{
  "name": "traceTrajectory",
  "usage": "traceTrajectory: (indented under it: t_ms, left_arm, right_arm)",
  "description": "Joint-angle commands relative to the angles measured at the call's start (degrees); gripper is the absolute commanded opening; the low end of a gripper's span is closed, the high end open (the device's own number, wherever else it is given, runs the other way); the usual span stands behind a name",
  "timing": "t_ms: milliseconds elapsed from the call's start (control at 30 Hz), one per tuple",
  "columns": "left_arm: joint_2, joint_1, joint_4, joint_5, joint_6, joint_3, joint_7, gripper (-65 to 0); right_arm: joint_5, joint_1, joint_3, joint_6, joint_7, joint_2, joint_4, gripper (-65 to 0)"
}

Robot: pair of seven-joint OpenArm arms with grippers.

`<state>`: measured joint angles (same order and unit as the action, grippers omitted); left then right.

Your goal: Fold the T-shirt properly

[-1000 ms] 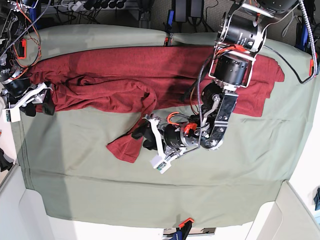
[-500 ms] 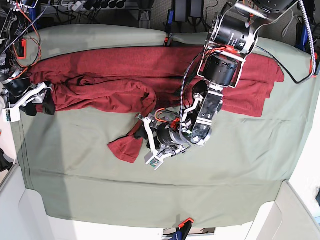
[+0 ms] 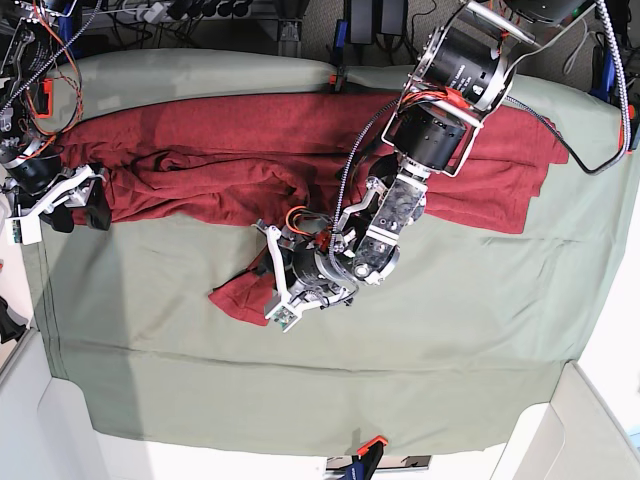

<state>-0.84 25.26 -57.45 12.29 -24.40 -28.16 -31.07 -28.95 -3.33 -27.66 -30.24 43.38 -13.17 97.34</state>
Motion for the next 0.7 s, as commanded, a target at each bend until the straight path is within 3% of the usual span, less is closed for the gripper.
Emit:
traceTrajectory:
  t_ms: [0, 33, 67, 233, 367, 500, 667]
  left_arm:
    - [0.7, 1.3, -0.7, 0.2, -0.3, -0.1, -0.4, -55.6]
    - [0.7, 1.3, -0.7, -0.1, -0.3, -0.1, -0.4, -62.8]
    - [0.7, 1.4, -0.7, -0.2, -0.3, -0.1, -0.4, -65.0]
    - [0.7, 1.6, -4.0, -0.6, -0.5, 3.5, -0.9, -65.0]
    - [0.3, 1.5, -11.2, 3.6, -4.3, 8.8, -7.9, -65.0]
    - [-3.6, 1.0, -17.3, 12.7, -5.7, 9.9, -13.3, -65.0]
    - [-9.9, -2.5, -25.1, 14.1, -5.9, 9.9, -15.0, -65.0]
  right_arm:
    - [-1.1, 0.6, -0.2, 0.0, -1.1, -0.8, 0.9, -25.4]
    - [-1.1, 0.6, -0.2, 0.0, -1.1, -0.8, 0.9, -25.4]
    - [-1.1, 0.6, -0.2, 0.0, -1.1, -0.8, 0.9, -25.4]
    - [-1.1, 0.6, -0.2, 0.0, -1.1, -0.8, 0.9, -25.4]
    - [-1.1, 0.6, -0.2, 0.0, -1.1, -0.8, 0.9, -25.4]
    - [-1.0, 0.6, -0.2, 0.0, -1.1, -0.8, 0.9, -25.4]
    - [-1.1, 0.6, -0.2, 0.0, -1.1, -0.8, 0.9, -25.4]
